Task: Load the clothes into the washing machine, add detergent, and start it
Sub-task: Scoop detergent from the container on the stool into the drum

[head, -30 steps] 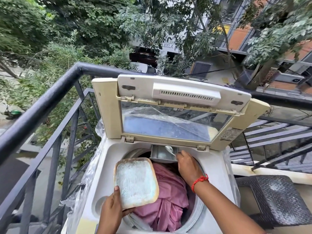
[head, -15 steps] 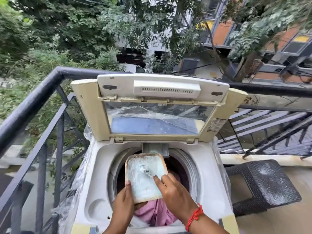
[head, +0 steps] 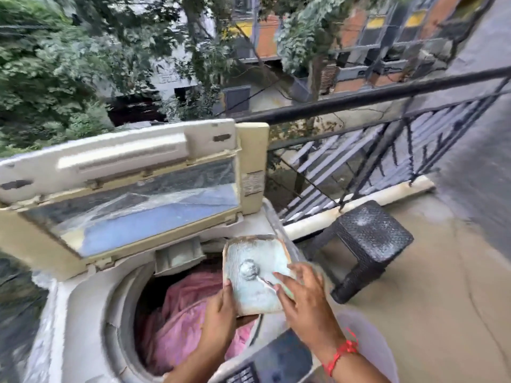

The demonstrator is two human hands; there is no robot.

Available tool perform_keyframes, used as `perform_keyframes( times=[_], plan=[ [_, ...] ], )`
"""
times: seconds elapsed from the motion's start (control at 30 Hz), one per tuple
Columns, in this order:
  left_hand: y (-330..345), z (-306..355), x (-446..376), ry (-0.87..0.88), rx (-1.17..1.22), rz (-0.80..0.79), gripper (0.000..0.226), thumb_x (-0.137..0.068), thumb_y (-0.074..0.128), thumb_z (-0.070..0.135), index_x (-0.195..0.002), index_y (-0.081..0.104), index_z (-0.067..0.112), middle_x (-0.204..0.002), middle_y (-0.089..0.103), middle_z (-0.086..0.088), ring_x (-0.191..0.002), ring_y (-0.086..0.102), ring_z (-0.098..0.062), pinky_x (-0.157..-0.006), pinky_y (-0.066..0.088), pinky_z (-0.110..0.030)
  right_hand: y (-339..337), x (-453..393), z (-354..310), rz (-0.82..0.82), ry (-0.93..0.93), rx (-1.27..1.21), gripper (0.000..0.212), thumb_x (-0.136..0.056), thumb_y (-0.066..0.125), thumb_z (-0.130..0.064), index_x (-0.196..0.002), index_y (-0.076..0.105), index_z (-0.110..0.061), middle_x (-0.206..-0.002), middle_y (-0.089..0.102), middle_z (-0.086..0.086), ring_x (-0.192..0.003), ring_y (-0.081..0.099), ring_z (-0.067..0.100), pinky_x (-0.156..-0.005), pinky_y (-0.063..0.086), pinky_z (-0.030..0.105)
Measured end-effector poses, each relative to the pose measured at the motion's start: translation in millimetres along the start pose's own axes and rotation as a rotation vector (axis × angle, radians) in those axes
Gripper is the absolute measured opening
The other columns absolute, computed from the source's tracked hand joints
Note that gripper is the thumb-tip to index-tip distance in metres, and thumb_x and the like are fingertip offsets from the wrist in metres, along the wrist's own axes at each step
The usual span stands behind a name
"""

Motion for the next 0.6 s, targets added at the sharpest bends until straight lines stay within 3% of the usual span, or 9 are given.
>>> perform_keyframes(
  times=[0.03,0.1,0.2,0.3,0.43,0.6],
  plan=[
    [15,0,-2,0.006,-0.011,-0.025,0.05,-0.101,0.033,0.034,-0.1,0.065,-0.005,-0.083,0.075,-0.015,-0.077,0.073,-0.028,-0.058,0.059,-0.034,-11,3,16,0.047,0.084,-0.046,0.03,-0.092,0.05,-0.036,-0.116,0.067,-0.029,-0.118,0.047,-0.004,-0.109,0.047,0.014,-0.104,0.025,0.013],
    [47,0,-7,-0.004,-0.02,-0.075,0.051,-0.101,0.033,0.033,-0.096,0.065,-0.007,-0.083,0.075,-0.018,-0.076,0.073,-0.028,-0.058,0.058,-0.033,-34,8,46,0.148,0.222,-0.171,0.028,-0.09,0.055,-0.028,-0.118,0.063,-0.026,-0.118,0.049,-0.005,-0.11,0.051,0.011,-0.104,0.034,0.017],
    [97,-4,-19,-0.03,-0.061,-0.162,0.052,-0.1,0.034,0.036,-0.101,0.064,-0.006,-0.092,0.073,-0.021,-0.085,0.072,-0.034,-0.068,0.06,-0.04,-59,17,97,0.233,0.508,-0.418,0.034,-0.084,0.071,-0.012,-0.108,0.061,-0.033,-0.105,0.066,-0.012,-0.087,0.066,0.0,-0.079,0.051,0.014],
    [145,-13,-38,-0.07,-0.121,-0.209,0.051,-0.099,0.036,0.04,-0.103,0.064,-0.003,-0.094,0.073,-0.02,-0.085,0.072,-0.034,-0.066,0.06,-0.038,-71,29,153,0.215,0.794,-0.614,0.026,-0.081,0.075,-0.013,-0.088,0.068,-0.037,-0.081,0.074,-0.011,-0.076,0.07,0.006,-0.073,0.053,0.022],
    [219,-29,-70,-0.133,-0.221,-0.309,0.052,-0.098,0.035,0.045,-0.105,0.064,0.003,-0.098,0.072,-0.019,-0.085,0.073,-0.032,-0.064,0.06,-0.035,-86,39,223,0.294,0.962,-0.685,0.01,-0.079,0.076,-0.021,-0.086,0.074,-0.029,-0.075,0.075,-0.005,-0.076,0.071,0.014,-0.078,0.058,0.044],
    [317,-52,-120,-0.187,-0.343,-0.414,0.041,-0.1,0.033,0.042,-0.095,0.063,0.014,-0.094,0.072,-0.01,-0.085,0.072,-0.028,-0.067,0.061,-0.037,-90,41,315,0.431,1.096,-0.678,0.008,-0.079,0.076,-0.025,-0.08,0.073,-0.032,-0.074,0.074,-0.01,-0.074,0.071,0.012,-0.077,0.058,0.044]
  ],
)
Point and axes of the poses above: each hand's wrist, its own x-axis away from the middle knuckle, its own y-axis out of the palm, z = x × y, the point moved 3 cm from there along -x, towards the middle knuckle
